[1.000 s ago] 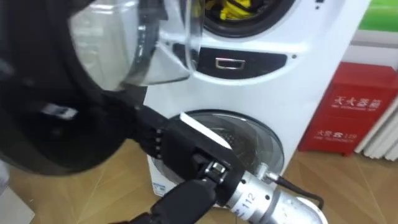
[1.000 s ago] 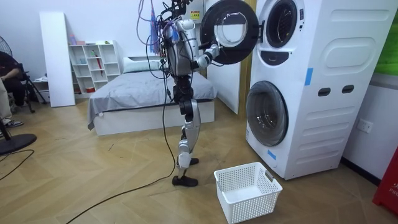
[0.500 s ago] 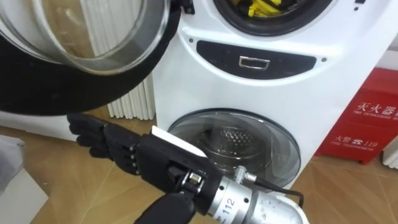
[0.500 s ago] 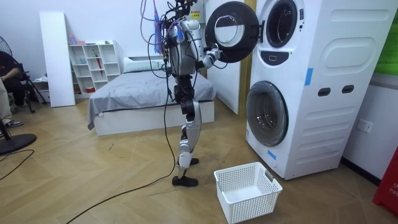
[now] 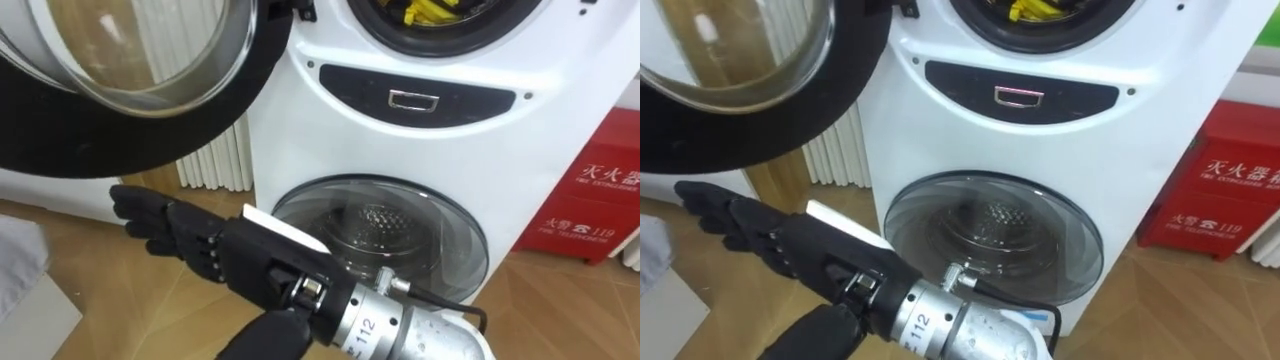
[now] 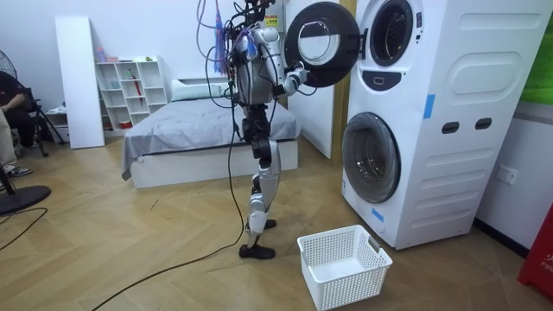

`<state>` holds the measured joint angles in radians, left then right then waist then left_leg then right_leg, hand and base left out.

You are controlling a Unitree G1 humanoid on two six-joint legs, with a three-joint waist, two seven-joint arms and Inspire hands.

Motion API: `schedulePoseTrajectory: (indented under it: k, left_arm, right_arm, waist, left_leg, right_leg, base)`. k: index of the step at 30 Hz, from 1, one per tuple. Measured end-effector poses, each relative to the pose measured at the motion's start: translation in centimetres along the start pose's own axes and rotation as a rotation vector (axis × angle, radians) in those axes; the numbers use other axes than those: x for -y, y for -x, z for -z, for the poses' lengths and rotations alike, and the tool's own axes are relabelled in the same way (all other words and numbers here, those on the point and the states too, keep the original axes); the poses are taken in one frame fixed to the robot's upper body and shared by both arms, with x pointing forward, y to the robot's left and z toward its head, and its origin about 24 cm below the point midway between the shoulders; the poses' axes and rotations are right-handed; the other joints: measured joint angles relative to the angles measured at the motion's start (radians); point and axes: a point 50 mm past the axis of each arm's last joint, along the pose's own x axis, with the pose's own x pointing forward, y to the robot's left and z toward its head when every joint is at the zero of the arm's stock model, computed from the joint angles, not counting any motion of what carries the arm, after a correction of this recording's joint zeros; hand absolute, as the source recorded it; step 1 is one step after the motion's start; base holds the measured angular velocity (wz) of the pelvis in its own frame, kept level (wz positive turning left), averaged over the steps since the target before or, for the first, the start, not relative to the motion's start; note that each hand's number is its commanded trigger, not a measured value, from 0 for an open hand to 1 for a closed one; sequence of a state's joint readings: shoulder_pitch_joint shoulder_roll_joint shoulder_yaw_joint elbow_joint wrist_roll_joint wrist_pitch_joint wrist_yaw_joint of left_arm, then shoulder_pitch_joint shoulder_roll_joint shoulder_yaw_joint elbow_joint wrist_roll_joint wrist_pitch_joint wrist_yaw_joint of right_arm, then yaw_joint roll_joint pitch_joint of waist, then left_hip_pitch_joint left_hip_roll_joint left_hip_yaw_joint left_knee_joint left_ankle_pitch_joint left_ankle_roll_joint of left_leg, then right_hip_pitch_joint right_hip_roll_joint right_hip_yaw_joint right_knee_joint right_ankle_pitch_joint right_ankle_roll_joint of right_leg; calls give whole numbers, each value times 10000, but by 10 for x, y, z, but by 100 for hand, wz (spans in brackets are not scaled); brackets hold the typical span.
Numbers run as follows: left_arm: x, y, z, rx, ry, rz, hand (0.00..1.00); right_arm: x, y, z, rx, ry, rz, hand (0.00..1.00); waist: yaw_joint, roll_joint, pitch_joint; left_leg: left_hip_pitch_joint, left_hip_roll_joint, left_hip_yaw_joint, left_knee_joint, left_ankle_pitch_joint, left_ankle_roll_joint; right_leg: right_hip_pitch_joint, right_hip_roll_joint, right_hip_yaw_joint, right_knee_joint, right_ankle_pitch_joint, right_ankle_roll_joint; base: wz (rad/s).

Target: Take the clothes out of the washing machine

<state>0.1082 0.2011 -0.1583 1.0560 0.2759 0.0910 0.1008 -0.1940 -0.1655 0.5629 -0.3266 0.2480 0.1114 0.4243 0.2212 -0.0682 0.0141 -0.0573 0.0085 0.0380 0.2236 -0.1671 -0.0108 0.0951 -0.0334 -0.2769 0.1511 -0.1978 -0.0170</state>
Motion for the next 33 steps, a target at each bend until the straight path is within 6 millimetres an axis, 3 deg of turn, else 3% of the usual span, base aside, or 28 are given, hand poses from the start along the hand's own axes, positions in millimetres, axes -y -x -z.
schedulePoseTrajectory:
  k: [5,10,13,15,24,33]
  left_arm:
    - [2,1,12,-514,770,-49,0]
    - [1,3,25,-987,1195,-150,0]
    - [-5,4,30,-1172,1854,-388,0]
    - [-7,3,29,-1161,1974,-462,0]
    - [-10,3,31,-1316,2003,-526,0]
    - [-11,4,36,-1587,2033,-569,0]
  right_arm:
    - [24,16,-6,-476,1473,1158,0]
    - [71,56,-14,-1722,3796,3901,0]
    - [99,80,-32,-1789,4902,5966,0]
    - [109,89,-41,-1745,5316,6642,0]
    - [133,87,-68,-1254,6587,8067,0]
    - [136,83,-73,-736,5899,8058,0]
  waist:
    - [-369,137,-66]
    - [-1007,93,-98]
    - [-1365,55,-106]
    - [-1374,26,-92]
    - [-1562,-447,-99]
    - [-1399,-378,-47]
  left_leg:
    - [86,-30,2,-18,19,35]
    - [167,-63,40,-12,34,63]
    - [221,-60,56,-44,40,71]
    - [334,-52,141,-118,41,71]
    - [331,-55,166,-81,33,83]
    - [320,-62,86,-36,5,117]
  right_leg:
    - [44,-22,42,7,23,38]
    - [113,-63,31,20,31,51]
    - [181,-69,55,31,32,53]
    - [210,-69,138,36,31,54]
    - [202,-66,231,39,42,72]
    - [247,-67,240,39,62,106]
  base:
    - [-1]
    - [-1]
    - [-4]
    - [-11]
    - [-1]
    - [2]
